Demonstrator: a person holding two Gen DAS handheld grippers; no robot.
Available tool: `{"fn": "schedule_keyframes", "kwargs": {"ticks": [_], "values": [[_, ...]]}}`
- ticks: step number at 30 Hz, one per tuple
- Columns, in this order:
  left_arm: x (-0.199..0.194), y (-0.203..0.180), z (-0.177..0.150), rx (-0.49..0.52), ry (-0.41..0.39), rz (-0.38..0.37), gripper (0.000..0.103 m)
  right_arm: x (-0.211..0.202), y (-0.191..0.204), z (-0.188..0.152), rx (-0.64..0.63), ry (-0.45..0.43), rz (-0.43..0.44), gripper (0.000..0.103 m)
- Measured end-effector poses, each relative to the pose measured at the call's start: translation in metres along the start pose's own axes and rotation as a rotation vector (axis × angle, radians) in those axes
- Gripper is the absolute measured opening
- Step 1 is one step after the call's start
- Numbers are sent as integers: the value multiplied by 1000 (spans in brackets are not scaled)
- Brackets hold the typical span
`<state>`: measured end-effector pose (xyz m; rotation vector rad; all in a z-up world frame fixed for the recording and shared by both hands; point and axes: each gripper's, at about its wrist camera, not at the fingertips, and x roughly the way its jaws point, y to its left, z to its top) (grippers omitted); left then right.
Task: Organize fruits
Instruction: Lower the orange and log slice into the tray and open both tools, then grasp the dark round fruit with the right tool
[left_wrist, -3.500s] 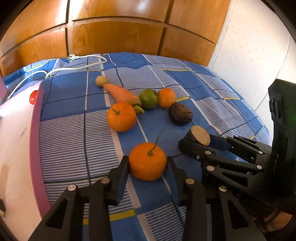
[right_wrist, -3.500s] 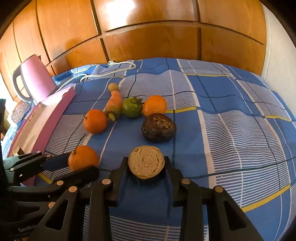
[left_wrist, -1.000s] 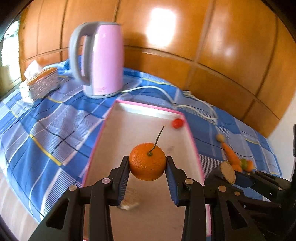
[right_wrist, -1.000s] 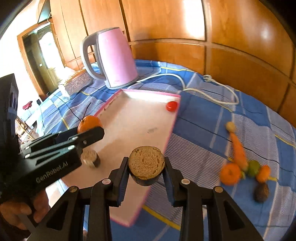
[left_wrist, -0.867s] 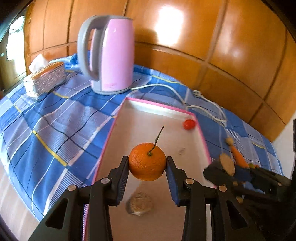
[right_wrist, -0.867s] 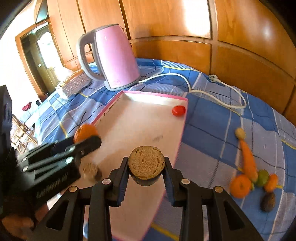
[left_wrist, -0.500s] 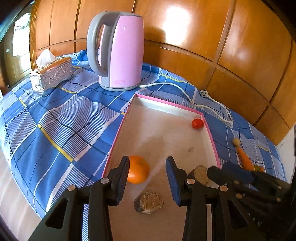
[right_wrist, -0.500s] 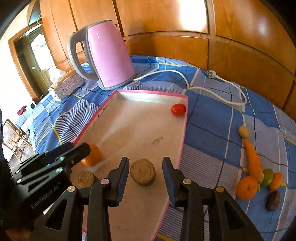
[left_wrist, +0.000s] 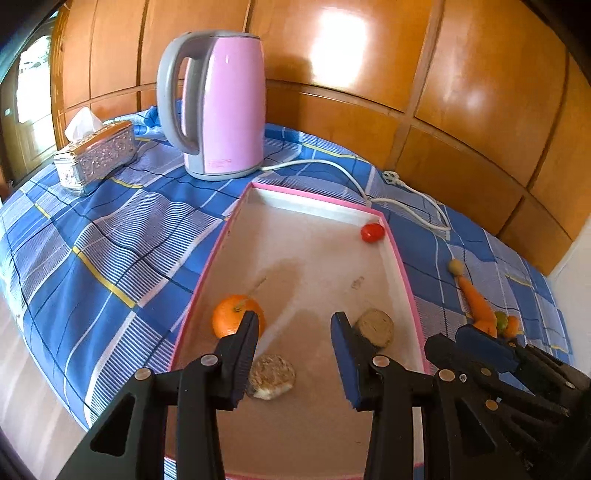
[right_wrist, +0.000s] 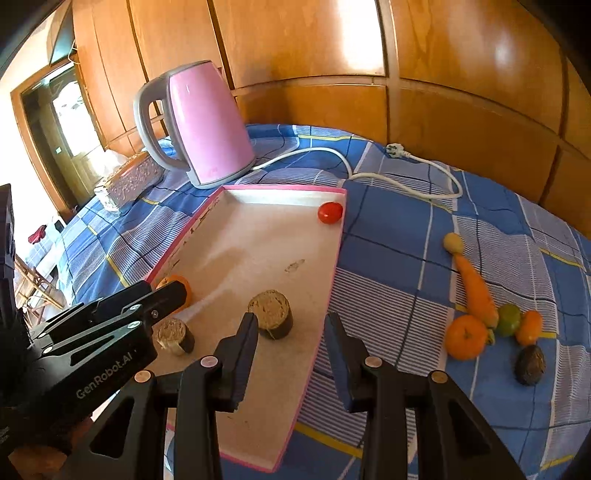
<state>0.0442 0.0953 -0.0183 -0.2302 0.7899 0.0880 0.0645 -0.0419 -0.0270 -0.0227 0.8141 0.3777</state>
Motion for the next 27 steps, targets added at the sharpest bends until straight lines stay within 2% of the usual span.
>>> {"fn": "schedule_keyframes", "kwargs": {"ticks": [12,27], "values": [[-3,-37,-15,99,21,-71,41,-18,-31,-23,91,-15,-52,38],[-1,-97,-36,259,71,-204,41,-37,-108,-65,286,11,-172,38]]}}
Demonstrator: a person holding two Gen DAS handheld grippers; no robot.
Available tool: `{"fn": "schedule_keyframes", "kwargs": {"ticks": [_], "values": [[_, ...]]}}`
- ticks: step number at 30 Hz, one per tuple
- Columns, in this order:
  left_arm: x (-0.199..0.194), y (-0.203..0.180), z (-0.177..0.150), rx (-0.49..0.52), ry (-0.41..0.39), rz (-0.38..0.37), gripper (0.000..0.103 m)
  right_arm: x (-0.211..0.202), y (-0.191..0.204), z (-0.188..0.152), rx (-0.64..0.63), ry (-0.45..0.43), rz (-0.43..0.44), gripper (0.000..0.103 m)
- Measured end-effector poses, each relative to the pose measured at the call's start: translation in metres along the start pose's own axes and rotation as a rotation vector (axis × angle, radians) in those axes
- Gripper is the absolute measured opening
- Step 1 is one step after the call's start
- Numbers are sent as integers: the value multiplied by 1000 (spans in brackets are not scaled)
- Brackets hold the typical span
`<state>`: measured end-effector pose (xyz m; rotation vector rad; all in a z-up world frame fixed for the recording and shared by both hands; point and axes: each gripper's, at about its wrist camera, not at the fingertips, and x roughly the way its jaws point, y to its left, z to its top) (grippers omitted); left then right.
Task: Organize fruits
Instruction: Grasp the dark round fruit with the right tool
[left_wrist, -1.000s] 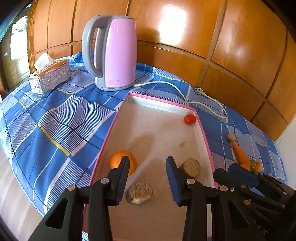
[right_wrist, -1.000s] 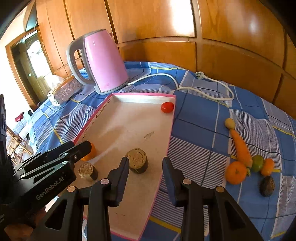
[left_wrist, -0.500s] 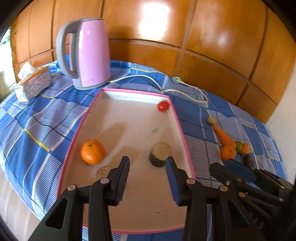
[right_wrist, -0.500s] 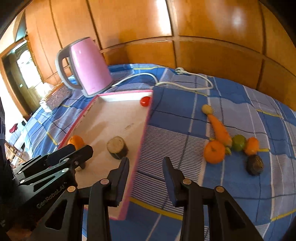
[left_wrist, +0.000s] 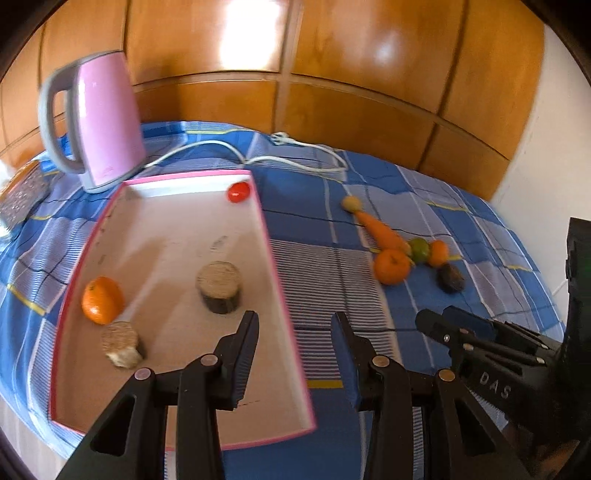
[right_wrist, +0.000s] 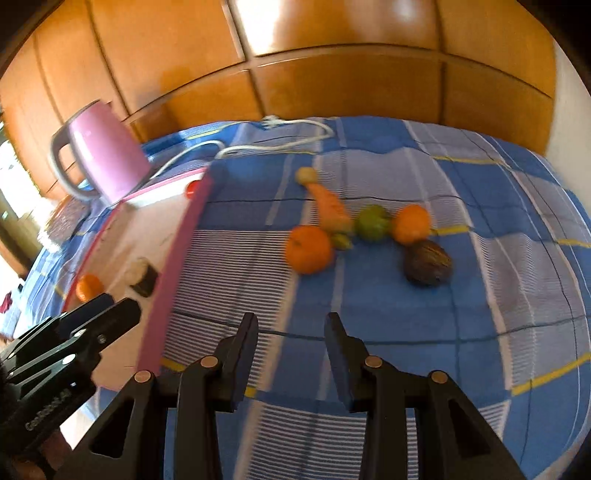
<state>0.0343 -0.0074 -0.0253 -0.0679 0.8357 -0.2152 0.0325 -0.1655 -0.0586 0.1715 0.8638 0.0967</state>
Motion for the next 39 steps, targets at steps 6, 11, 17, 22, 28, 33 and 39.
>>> {"fn": "schedule_keyframes", "kwargs": {"ticks": [6,11,17,22,28,33,39], "values": [[8,-17,-2,42,26,-34,41,-6,-38,-6,76,-4,-59,37],[15,-30,-2,71,41,-50,45,-9,-64,-6,134,-10,-101,37],[23,-42,2,99,49,-67,51,-9,-82,-3,178,-15,-121,44],[31,-52,6,123,58,-79,52,-1,-85,4,164,-17,-127,47],[40,-62,10,140,68,-88,55,12,-84,15,129,-19,-127,47],[47,-63,12,137,73,-92,55,26,-79,22,84,-29,-155,47],[59,-63,14,118,91,-99,55,35,-77,19,13,-68,-194,45]]}}
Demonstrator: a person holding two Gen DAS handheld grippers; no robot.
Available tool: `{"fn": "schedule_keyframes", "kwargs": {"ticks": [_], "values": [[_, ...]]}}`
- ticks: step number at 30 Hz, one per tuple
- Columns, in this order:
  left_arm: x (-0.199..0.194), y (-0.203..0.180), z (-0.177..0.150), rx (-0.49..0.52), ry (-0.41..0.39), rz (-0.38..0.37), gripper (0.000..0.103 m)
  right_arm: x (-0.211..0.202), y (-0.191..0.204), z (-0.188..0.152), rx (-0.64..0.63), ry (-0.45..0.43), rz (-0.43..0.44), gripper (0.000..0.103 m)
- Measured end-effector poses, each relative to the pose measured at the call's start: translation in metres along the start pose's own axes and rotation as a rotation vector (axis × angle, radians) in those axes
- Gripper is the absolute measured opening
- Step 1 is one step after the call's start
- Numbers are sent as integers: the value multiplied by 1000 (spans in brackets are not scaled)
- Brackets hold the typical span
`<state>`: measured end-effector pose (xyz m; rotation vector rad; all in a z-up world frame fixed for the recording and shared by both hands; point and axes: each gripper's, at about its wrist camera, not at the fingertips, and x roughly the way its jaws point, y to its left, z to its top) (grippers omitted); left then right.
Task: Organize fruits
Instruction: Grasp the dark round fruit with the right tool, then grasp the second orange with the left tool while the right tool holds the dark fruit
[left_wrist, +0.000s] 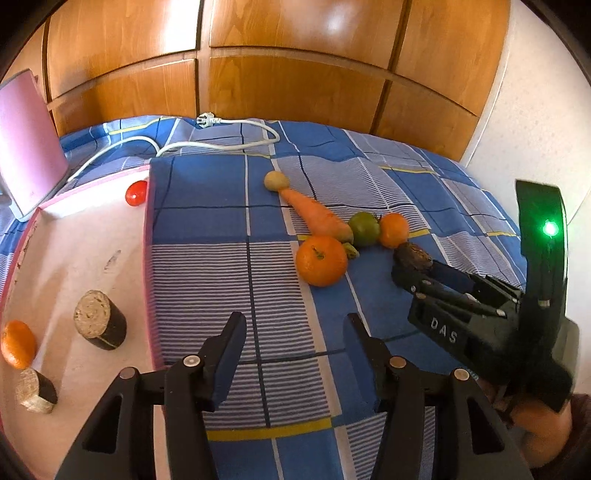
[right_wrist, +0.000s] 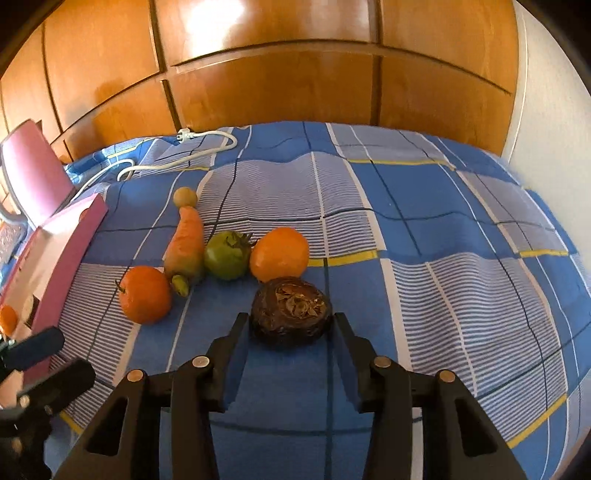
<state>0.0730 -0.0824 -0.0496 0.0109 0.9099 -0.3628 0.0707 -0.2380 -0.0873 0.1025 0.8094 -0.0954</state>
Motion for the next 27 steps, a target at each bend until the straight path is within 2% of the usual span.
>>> {"fn": "schedule_keyframes", "kwargs": {"ticks": [27], "values": [[49,-14,36,4,20,-32,56,2,-2,-2,10,-21,21,46]]}}
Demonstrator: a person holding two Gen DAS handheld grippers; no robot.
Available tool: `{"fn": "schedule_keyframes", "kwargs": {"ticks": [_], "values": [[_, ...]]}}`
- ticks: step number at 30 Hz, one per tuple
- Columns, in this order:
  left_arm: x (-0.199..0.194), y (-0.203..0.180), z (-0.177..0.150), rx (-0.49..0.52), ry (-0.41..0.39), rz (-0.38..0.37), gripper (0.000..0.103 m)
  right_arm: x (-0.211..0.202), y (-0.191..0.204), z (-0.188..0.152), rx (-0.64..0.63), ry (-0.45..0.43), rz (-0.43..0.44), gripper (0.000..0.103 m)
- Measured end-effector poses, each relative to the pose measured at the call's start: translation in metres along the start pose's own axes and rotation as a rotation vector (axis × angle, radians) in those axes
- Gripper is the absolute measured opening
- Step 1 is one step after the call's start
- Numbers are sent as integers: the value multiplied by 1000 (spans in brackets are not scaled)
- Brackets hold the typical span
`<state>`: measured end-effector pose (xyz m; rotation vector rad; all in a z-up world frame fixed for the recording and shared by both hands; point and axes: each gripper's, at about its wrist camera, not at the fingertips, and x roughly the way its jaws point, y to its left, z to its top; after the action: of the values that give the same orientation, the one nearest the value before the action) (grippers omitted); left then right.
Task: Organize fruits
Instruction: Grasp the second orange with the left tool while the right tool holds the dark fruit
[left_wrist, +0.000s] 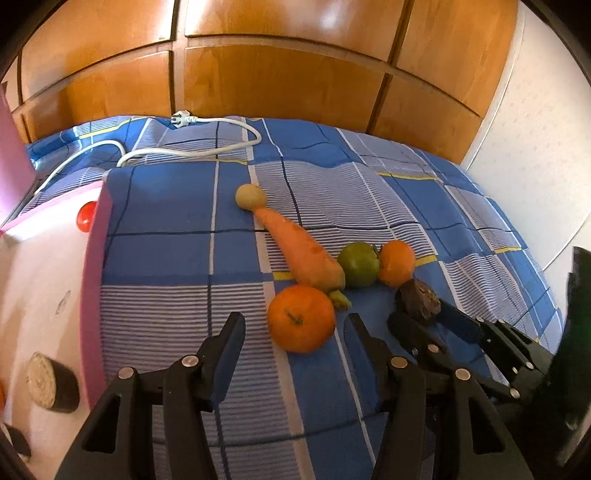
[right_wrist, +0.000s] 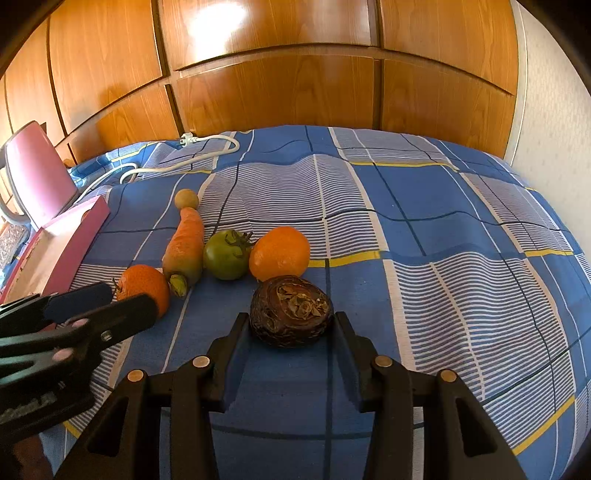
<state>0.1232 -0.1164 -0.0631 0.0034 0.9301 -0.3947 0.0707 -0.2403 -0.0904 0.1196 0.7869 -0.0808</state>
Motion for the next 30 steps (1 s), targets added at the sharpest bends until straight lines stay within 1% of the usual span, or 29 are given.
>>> {"fn": "schedule_keyframes", "kwargs": {"ticks": [1,2,3,4,9,15,17,20,22,30], "values": [[4,0,0,-2,7,-2,53,0,0,0,0,-1,-1,46],[6,1,1,-10,8,-10,44,0,0,0,0,-2,-1,46],[9,1,1,-14,11,-17,40,0,0,0,-1,-2,-2,46],[10,1,1,-15,9,-19,39,0,1,0,-4,-3,-6,46],[6,3,-5,-33,-5,-25,38,0,2,-1,-11,-6,-11,46],[-14,-8,-34,34,-30,9,38,0,0,-1,-1,-6,1,46],[-19,-10,-45,37,-38,19,38,1,-3,0,11,-3,20,46],[-24,-16,-59,80,-62,55,38,1,-7,0,28,-1,47,48],[-24,-18,-60,87,-67,67,38,1,-6,0,28,1,48,48],[-27,-15,-63,81,-74,55,38,-2,0,-2,-2,-3,7,43]]}}
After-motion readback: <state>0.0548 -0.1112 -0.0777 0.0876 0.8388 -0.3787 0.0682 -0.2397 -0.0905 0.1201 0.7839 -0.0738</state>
